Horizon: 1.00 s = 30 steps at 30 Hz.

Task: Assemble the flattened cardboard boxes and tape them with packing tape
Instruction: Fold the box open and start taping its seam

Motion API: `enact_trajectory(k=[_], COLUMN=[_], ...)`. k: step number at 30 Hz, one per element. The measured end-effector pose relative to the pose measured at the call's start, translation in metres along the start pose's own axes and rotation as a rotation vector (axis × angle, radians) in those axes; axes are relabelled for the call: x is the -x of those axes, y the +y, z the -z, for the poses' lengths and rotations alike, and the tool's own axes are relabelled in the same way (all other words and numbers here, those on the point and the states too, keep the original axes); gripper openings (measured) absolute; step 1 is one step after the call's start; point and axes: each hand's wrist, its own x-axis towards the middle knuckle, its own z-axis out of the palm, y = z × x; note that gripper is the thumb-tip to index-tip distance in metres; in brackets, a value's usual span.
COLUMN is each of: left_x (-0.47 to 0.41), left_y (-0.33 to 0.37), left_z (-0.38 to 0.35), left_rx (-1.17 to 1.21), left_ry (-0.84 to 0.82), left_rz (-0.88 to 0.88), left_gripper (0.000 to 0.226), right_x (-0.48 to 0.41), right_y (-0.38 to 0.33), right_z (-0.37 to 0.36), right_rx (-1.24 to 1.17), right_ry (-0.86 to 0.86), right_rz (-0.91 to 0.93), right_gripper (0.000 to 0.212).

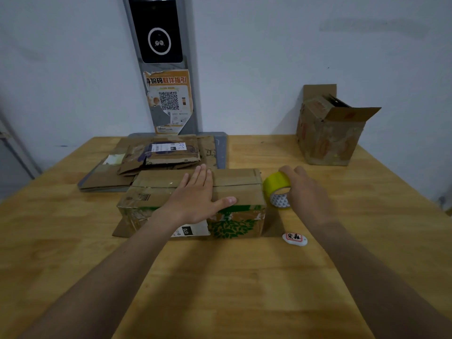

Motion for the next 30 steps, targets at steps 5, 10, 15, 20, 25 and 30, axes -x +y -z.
enact_trajectory(k=[5,10,15,20,25,30], left_x=[0.002,-0.001,-0.019,-0.031,-0.017,0.014], left_y=[0.008,0.027,0.066,0.084,0.073,0.058], left_z=[0.003,0.000,-0.004,-0.008,-0.011,-0.013], left_rx=[-0.007,-0.057,-0.056,-0.051,-0.037,-0.043], left_ry=[-0.004,0.027,0.039,0.083,0.105,0.108], left_rz=[0.026,-0.064,-0.193,-0.200,-0.213,-0.210], left_gripper=[0.132,0.102,0.092,0.096,0.090,0.085], right_x=[0.001,-0.003,-0.005,-0.004,0.007,0.028], right_y=[-0.004,-0.005,-0.005,-0.004,-0.003,-0.002], right_z=[-0.009,-0.009,-0.009,-0.011,-0.011,-0.013], right_rx=[-0.017,-0.012,0.011,-0.004,-0.088,-0.282], right_ry=[-0.006,0.001,0.004,0.002,-0.062,-0.159], right_rz=[0.028,0.054,0.079,0.079,0.105,0.152], right_gripper=[0.067,0.068,0.064,0.055,0.059,0.055])
